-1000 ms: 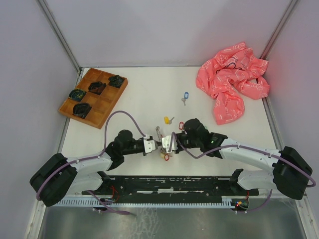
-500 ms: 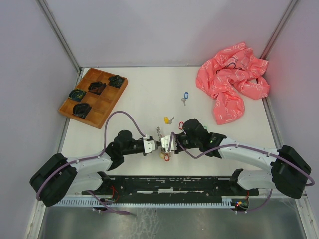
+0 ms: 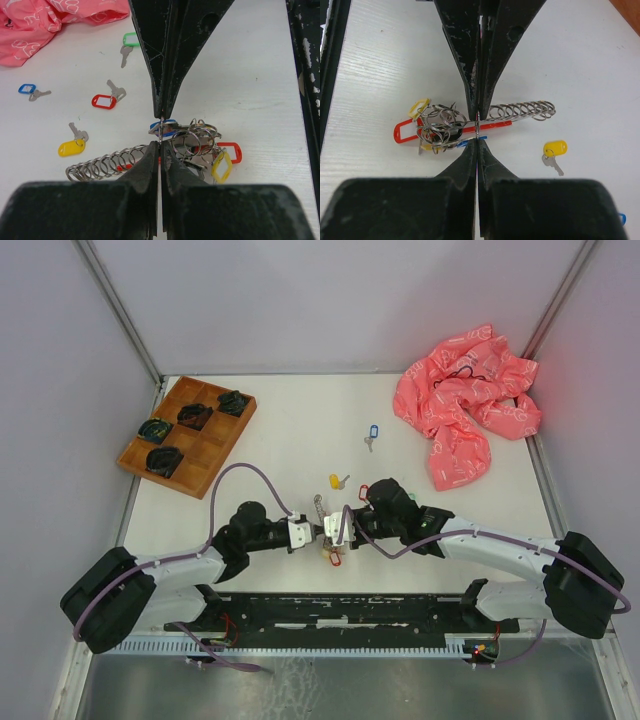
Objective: Put the keys on the keyring
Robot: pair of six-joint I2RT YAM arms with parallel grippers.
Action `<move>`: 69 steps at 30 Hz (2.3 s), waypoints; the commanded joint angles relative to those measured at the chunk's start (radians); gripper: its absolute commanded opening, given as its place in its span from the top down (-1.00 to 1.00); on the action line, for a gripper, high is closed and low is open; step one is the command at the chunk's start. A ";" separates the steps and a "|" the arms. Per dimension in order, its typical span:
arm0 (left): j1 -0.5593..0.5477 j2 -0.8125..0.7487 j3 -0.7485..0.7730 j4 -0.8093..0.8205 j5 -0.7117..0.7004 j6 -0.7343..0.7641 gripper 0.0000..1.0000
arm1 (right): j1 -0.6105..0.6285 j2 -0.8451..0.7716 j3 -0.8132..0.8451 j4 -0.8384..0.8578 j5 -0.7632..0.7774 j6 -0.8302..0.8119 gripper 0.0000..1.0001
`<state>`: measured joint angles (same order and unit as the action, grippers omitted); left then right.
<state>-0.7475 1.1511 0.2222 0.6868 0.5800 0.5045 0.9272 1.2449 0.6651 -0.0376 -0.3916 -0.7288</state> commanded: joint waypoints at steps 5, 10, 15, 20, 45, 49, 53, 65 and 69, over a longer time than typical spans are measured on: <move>-0.016 0.008 0.039 0.029 0.014 0.028 0.95 | 0.001 -0.003 0.049 0.071 -0.028 0.011 0.99; -0.016 0.004 0.049 0.023 0.004 0.006 0.95 | 0.000 0.001 0.056 0.069 -0.044 -0.002 0.99; -0.016 0.003 0.057 0.016 -0.014 -0.026 0.95 | 0.001 0.002 0.063 0.048 -0.053 -0.019 0.99; -0.015 -0.023 0.037 0.082 -0.055 -0.101 0.95 | 0.003 -0.009 0.052 0.017 -0.033 -0.066 0.99; -0.015 -0.020 -0.015 0.199 -0.049 -0.199 0.95 | 0.003 -0.061 -0.038 0.146 0.015 0.023 0.38; -0.014 -0.017 -0.012 0.197 -0.049 -0.199 0.95 | 0.004 -0.061 -0.037 0.138 0.011 0.021 0.46; -0.015 -0.014 -0.009 0.197 -0.052 -0.199 0.95 | 0.003 -0.069 -0.037 0.131 0.011 0.017 0.71; -0.015 -0.013 0.008 0.187 -0.008 -0.206 0.42 | 0.003 -0.077 0.033 0.037 0.049 -0.106 0.99; -0.015 -0.005 0.034 0.160 -0.008 -0.199 0.31 | 0.003 -0.078 0.067 0.005 0.045 -0.138 0.99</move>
<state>-0.7593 1.1389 0.2001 0.8158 0.5457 0.3302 0.9276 1.1919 0.6495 -0.0349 -0.3504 -0.8101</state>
